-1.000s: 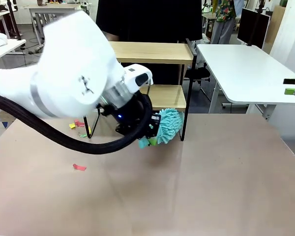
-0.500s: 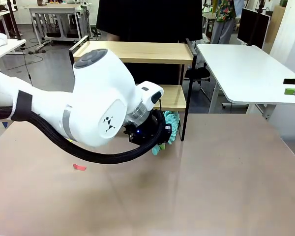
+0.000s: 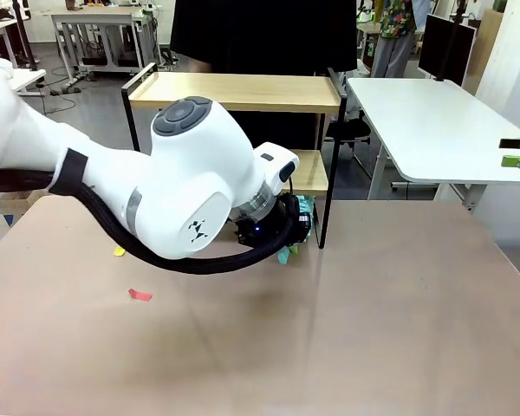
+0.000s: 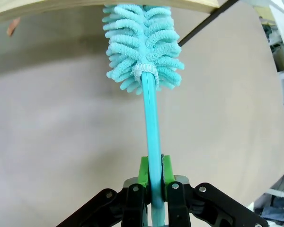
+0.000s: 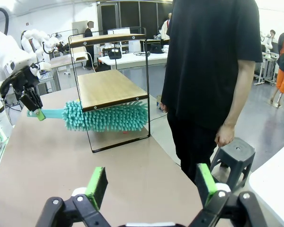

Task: Clean the shelf.
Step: Clean the specific section of the Shelf indicated by the human with the Duster, then hand the Duster back to the human.

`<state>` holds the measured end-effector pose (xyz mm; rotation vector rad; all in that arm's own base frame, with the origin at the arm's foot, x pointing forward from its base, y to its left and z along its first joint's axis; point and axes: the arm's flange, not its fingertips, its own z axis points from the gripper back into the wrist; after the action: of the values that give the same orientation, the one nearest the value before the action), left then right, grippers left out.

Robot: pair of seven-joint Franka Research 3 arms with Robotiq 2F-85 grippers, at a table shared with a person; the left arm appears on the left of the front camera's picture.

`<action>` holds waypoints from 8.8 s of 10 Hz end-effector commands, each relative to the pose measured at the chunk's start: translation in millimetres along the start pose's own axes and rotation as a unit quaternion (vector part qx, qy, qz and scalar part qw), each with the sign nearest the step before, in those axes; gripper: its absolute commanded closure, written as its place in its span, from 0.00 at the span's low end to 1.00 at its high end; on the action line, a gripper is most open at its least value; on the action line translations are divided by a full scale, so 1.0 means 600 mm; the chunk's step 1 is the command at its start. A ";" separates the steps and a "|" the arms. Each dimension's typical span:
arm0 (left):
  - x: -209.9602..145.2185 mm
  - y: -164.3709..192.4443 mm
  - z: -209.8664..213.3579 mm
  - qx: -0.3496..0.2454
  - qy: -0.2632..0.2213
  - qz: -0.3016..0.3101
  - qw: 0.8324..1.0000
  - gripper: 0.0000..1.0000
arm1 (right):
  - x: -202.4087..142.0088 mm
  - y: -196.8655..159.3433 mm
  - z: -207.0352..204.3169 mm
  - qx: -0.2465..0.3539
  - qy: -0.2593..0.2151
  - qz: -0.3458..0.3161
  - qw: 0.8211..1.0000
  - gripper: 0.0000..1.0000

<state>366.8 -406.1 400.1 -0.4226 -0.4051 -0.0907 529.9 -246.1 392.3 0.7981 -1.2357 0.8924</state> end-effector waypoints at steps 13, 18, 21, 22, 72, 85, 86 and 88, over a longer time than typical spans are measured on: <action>0.019 0.030 -0.124 0.036 0.027 0.060 0.997 0.87 | 0.006 0.001 -0.001 0.001 0.001 0.003 1.000 0.00; 0.021 0.172 -0.076 0.123 0.023 0.095 0.988 0.87 | 0.006 0.001 -0.001 0.001 0.001 0.003 1.000 0.00; 0.032 0.268 0.000 0.207 -0.014 0.125 0.970 0.87 | 0.006 0.001 -0.001 0.001 0.001 0.003 1.000 0.00; 0.040 0.283 0.021 0.234 -0.034 0.129 0.963 0.87 | 0.006 0.001 -0.001 0.001 0.001 0.003 1.000 0.00; -0.121 0.416 0.554 0.174 0.206 -0.379 0.885 0.87 | 0.006 0.001 -0.001 0.001 0.001 0.003 1.000 0.00; -0.041 0.342 0.430 -0.104 0.117 -0.586 0.795 0.87 | 0.170 0.271 -0.222 0.222 0.006 -0.025 0.975 0.00; -0.031 0.336 0.412 -0.131 0.082 -0.596 0.788 0.87 | 0.167 0.281 -0.248 0.223 0.004 -0.030 0.974 0.00; -0.009 0.341 0.391 -0.168 0.040 -0.603 0.779 0.87 | 0.156 0.280 -0.276 0.231 0.001 -0.043 0.972 0.00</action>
<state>302.5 -125.9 523.2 -0.3673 -0.4742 -1.4214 455.2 -16.8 462.1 1.2102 -0.9885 1.1737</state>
